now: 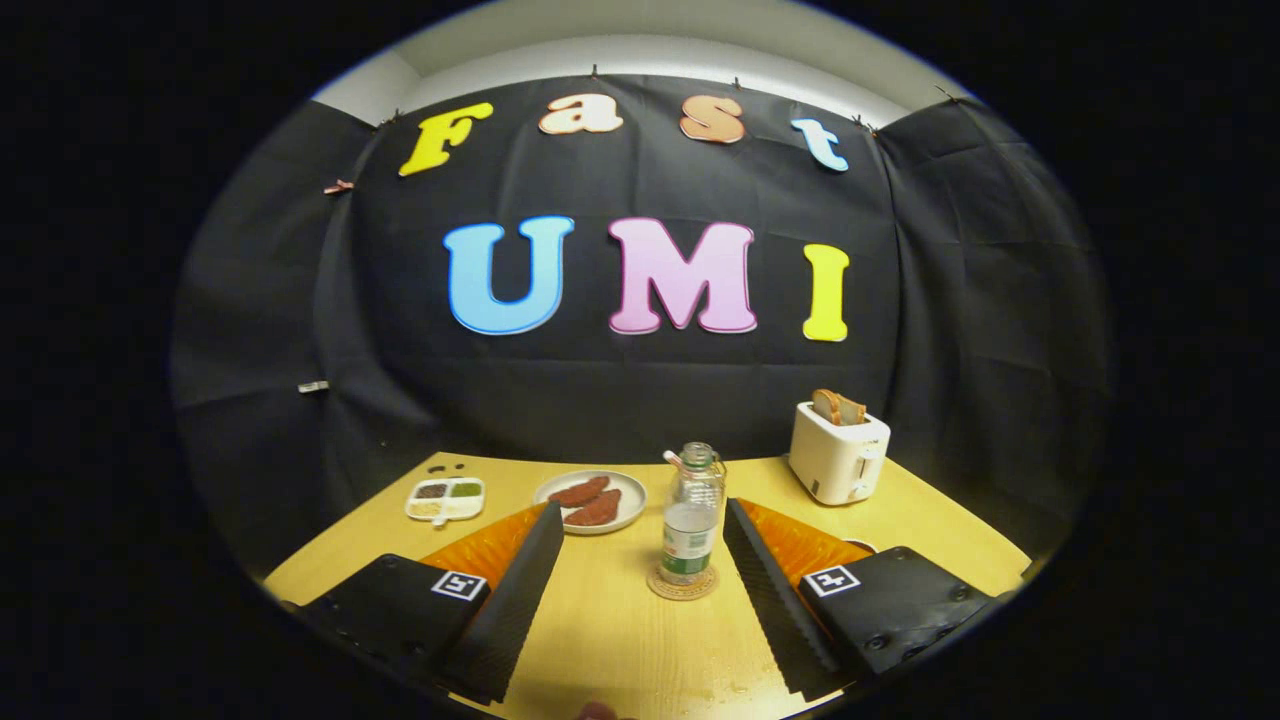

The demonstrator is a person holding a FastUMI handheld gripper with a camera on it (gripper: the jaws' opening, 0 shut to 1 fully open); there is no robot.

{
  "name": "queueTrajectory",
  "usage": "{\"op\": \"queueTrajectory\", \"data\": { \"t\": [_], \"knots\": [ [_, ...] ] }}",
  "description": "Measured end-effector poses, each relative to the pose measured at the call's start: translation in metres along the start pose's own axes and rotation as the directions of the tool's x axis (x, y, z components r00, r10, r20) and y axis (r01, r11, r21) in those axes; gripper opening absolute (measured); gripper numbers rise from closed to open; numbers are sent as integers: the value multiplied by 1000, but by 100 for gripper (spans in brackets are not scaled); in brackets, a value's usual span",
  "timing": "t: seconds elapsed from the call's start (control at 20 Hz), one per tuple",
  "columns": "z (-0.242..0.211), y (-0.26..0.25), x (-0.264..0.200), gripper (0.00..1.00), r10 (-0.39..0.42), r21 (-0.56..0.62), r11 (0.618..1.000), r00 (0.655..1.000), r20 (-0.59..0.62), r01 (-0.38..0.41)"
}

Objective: Take the bottle from table, then pour the juice into the cup, finally place the bottle on the coaster

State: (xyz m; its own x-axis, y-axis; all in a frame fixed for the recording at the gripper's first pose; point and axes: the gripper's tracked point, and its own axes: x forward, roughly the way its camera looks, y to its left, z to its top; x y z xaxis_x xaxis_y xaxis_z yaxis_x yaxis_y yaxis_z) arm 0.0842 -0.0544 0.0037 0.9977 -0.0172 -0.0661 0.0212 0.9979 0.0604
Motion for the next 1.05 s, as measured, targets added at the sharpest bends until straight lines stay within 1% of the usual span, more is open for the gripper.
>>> {"op": "queueTrajectory", "data": {
  "t": [0.1, 0.25, 0.55, 0.85, 1.05],
  "knots": [
    [16, 22, -22, 99, 40, -21, 999, 999, 23, -39],
    [33, 50, -48, 99, 74, -10, 997, 996, 49, -73],
    [32, 81, -83, 99, 88, 6, 996, 995, 37, -88],
    [21, 80, -107, 99, 53, 23, 998, 998, 17, -53],
    [19, 74, -102, 99, 22, -3, 1000, 1000, 18, -22]
  ]
}}
